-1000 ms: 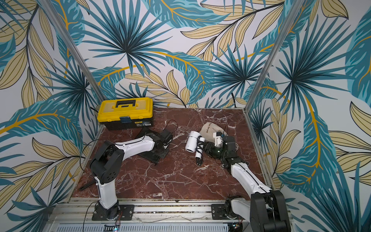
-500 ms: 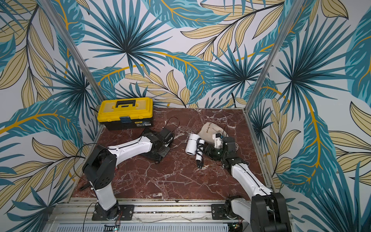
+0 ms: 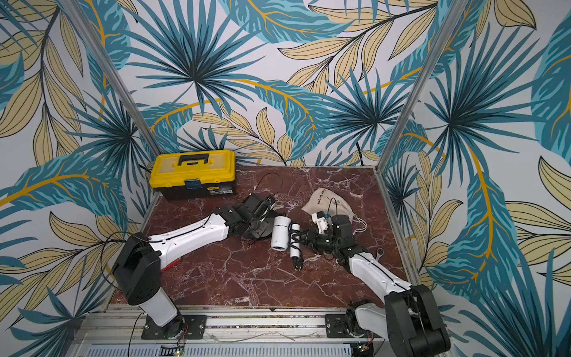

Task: Pack away hair dryers
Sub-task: Open the drawstring bag at the center of the board, then place the hair dryer in the drawstring bag.

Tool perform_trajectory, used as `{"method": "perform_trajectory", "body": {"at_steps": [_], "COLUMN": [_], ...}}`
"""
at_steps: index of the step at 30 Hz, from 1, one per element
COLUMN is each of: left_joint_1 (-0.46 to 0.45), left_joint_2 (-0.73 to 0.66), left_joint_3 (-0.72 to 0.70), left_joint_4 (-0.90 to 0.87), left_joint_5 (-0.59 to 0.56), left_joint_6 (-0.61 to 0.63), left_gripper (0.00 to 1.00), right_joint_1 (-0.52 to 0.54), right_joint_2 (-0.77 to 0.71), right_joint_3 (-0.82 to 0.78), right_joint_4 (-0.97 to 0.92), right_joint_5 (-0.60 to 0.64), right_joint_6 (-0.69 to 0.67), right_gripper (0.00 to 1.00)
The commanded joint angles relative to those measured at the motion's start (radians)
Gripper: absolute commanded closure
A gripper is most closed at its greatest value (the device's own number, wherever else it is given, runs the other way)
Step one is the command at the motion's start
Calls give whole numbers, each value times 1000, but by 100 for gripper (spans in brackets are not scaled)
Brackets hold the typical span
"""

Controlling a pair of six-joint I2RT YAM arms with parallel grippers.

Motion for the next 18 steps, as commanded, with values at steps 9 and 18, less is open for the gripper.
{"method": "perform_trajectory", "body": {"at_steps": [9, 18], "left_joint_1": [-41, -84], "left_joint_2": [-81, -159], "left_joint_3": [-53, -175], "left_joint_4": [160, 266], "left_joint_5": [-10, -17], "left_joint_6": [48, 73], "left_gripper": [99, 99], "right_joint_1": [59, 66], "right_joint_2": [52, 127], "right_joint_3": [-2, -3], "right_joint_4": [139, 280], "right_joint_5": [-81, -94], "right_joint_6": [24, 81], "right_gripper": [89, 89]}}
